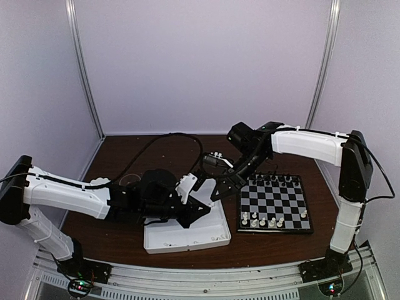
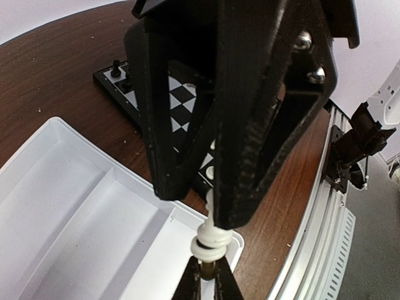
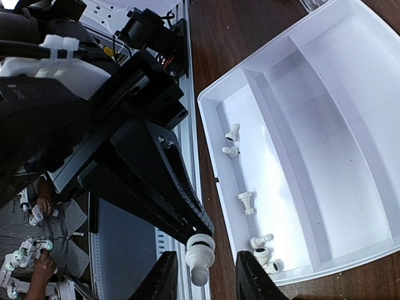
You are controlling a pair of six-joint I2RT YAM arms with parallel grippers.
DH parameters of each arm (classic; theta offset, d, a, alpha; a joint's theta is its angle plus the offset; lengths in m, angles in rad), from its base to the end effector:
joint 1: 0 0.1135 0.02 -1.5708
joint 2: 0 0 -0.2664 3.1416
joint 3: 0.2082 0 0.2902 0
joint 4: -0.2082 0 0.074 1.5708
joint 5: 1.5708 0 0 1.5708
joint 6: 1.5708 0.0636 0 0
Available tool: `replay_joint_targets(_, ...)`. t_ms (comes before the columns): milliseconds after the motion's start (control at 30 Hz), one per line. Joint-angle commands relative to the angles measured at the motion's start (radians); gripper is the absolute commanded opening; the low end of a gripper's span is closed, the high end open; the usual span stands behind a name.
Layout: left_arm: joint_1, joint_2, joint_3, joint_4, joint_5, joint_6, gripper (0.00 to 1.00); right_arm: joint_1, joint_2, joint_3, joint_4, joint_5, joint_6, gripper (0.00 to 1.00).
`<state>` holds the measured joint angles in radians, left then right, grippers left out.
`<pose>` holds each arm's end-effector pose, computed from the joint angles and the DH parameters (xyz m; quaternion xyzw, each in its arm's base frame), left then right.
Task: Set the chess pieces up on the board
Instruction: Pass from the left arm to the right
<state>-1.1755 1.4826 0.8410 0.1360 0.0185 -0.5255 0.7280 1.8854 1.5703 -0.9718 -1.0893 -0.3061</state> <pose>0.1454 -0.3514 0.1904 0.2795 0.8149 -0.3869 0.3289 0.2760 0.3215 0.2365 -0.4823 0.6998 0.5269 0.0109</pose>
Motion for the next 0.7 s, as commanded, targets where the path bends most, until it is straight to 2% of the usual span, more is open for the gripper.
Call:
replay_joint_targets(0,-0.006,-0.028,0.002,0.042,-0.034,0.002,0.02,0.007,-0.002,0.003,0.004,0.009,0.006,0.32)
replay_joint_targets(100,-0.007,-0.032,-0.001,0.043,-0.046,0.002,0.02,0.008,0.004,0.004,0.002,0.002,0.007,0.23)
replay_joint_targets(400,-0.006,-0.022,-0.007,0.045,-0.052,-0.007,0.02,0.018,0.0,-0.01,0.008,0.013,0.007,0.22)
replay_joint_targets(667,-0.007,0.0,-0.004,0.045,-0.048,-0.008,0.02,0.008,-0.05,-0.009,-0.019,0.08,-0.031,0.11)
